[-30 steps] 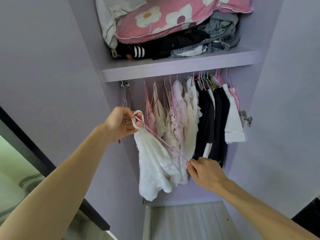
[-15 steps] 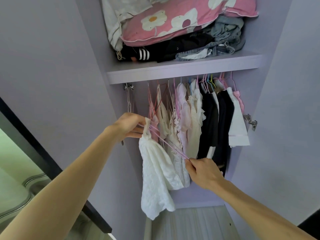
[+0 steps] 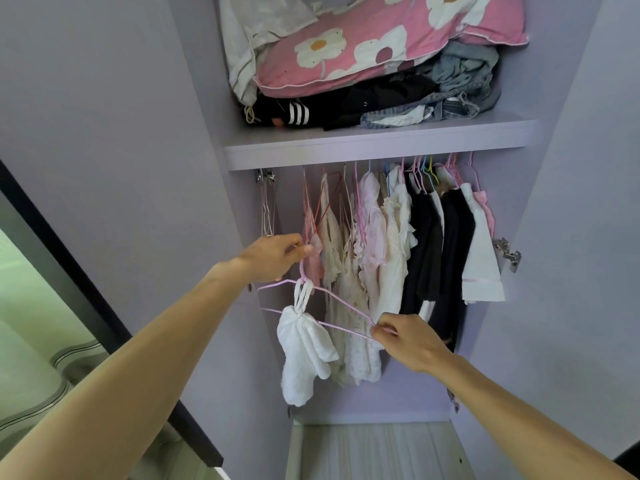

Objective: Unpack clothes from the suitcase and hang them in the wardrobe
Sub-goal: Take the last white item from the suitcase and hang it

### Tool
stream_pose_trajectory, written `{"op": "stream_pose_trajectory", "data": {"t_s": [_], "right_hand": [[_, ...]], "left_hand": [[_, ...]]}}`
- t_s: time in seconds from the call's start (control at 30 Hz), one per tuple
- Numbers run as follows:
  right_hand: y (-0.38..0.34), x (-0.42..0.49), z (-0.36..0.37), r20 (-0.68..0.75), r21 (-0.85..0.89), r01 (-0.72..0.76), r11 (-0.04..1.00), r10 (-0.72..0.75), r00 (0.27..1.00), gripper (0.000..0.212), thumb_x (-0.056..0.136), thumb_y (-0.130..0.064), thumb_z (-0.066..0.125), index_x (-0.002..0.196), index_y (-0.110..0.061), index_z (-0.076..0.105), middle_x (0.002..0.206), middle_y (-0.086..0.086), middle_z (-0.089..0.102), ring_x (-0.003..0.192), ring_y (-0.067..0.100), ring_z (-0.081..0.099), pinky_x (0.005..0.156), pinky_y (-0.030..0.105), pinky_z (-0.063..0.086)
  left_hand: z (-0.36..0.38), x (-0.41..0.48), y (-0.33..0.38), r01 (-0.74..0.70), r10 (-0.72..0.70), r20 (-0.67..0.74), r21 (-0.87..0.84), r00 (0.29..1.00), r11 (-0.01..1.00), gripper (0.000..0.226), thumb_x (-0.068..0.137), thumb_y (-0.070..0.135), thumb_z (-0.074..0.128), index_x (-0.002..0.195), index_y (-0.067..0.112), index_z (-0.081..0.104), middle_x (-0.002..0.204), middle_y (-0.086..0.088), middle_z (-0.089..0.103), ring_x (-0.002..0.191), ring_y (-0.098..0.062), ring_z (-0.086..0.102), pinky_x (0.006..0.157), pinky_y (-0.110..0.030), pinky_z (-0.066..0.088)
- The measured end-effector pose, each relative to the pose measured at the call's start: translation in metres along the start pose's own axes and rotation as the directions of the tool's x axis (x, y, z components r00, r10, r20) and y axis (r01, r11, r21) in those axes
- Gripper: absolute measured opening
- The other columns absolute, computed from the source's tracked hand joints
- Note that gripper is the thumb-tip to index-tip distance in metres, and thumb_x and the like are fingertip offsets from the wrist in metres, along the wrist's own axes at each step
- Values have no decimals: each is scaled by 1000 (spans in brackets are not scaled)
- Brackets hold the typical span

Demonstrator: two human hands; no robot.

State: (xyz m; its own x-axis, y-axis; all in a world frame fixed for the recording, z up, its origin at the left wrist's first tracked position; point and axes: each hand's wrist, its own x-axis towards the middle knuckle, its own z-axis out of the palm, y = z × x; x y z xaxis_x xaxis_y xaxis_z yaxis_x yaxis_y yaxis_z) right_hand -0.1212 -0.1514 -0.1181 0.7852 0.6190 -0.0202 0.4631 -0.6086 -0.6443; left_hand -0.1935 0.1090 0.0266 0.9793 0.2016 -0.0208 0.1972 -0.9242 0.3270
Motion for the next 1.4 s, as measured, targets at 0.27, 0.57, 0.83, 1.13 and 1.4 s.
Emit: {"op": "stream_pose_trajectory", "data": {"t_s": [0.27,0.57,0.83,1.13,1.4], "right_hand": [[-37,2,2,-46,241,36,970,-25,999,35,105,-32,41,90,-7,61,52,-12,49,45,5,36,52,26,38],[-62,30,8,-122,343,-67,937,116,986,37,105,-27,36,93,-6,63,73,-9,59,62,4,50,59,13,40],[-94,119,31,-123,357,-144,923,200,972,24,97,-15,40,81,-26,55,85,-7,55,82,20,54,67,26,39],[-123,264,63,-147,558,-193,807,325,934,32,96,-18,42,117,-12,65,116,13,65,105,35,61,92,43,52],[-123,397,76,-347,476,-38,879,227,910,35,95,-14,43,123,-1,60,122,19,63,111,38,58,85,32,46]], "left_hand": [[4,11,18,-78,74,-62,-77,995,994,32,102,50,41,95,22,55,79,0,56,72,-17,54,66,-25,42],[3,8,-23,253,-160,-305,293,939,922,51,101,47,36,149,33,30,154,-10,34,144,-30,25,116,-53,20],[-18,15,-64,375,-174,-341,714,924,591,63,100,43,33,158,23,16,166,-11,-2,152,-29,-13,115,-63,-12],[-26,62,-106,499,-92,-491,842,866,207,70,102,43,16,155,3,-8,160,-26,-20,145,-48,-22,102,-70,-28],[-7,101,-155,610,44,-612,791,790,52,71,101,48,6,154,7,-16,160,-23,-23,142,-53,-24,100,-75,-22]]}}
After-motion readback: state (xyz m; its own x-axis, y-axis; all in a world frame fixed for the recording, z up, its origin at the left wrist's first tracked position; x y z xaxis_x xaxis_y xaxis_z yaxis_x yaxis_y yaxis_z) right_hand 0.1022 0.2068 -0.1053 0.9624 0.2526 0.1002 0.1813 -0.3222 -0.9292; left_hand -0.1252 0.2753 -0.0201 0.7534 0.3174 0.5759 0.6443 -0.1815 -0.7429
